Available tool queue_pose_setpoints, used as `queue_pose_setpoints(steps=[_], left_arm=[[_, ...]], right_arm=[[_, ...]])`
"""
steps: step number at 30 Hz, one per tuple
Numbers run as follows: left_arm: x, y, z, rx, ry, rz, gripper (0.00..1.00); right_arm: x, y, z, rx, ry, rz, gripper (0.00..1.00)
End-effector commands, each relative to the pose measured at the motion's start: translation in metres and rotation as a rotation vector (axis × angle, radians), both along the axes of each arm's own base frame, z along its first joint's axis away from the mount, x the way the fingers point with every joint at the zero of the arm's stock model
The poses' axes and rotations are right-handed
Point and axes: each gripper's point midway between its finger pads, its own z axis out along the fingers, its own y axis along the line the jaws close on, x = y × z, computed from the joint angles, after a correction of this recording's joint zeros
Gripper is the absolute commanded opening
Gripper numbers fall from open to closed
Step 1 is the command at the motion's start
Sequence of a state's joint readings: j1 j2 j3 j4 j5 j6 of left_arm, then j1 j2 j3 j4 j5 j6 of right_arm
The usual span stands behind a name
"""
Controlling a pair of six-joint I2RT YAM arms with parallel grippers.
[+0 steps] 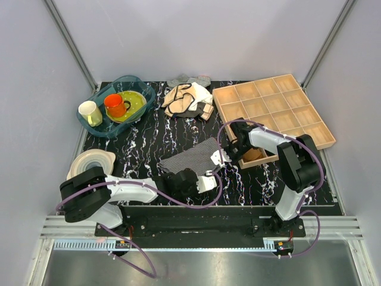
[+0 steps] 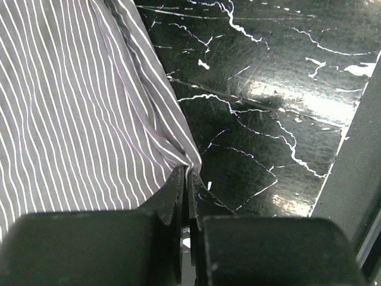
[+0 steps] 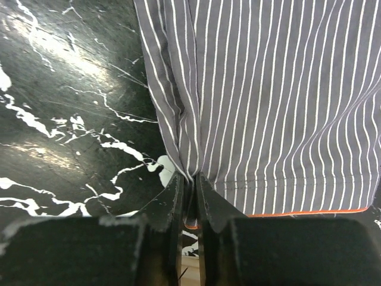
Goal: Roll the underwear
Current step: Fold the underwear at the center of the board.
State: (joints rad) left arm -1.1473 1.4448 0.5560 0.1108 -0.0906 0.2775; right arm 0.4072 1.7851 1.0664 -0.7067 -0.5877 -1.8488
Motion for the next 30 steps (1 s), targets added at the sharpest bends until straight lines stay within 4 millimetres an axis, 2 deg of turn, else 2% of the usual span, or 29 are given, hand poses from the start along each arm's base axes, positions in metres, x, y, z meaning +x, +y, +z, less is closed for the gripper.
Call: queue_pose_setpoints(steps=[1,11,17,23,30], left_arm=[[-0.001,-0.011,0.010,-0.040,0.024,0.016,0.00],[-0.014,-0.011,0.032,-0.141,0.075,0.012,0.00],[-0.015,-0.009,0.049,-0.196,0.114,0.014,0.00],[-0.002,-0.004,0.057,-0.234,0.186,0.065,0.00],[0.028,0.013,0.068,-0.326,0.270,0.175,0.00]], right_arm=[[-0.029,-0.009,0.001,-0.041,0.104,-0.030,0.05],[-0.039,-0.002,0.020,0.005,0.176,-0.066,0.03],[-0.031,0.004,0.034,0.023,0.198,-0.110,0.02],[-0.012,0.011,0.050,0.035,0.228,-0.170,0.02],[0.008,0.016,0.051,0.006,0.273,-0.221,0.02]])
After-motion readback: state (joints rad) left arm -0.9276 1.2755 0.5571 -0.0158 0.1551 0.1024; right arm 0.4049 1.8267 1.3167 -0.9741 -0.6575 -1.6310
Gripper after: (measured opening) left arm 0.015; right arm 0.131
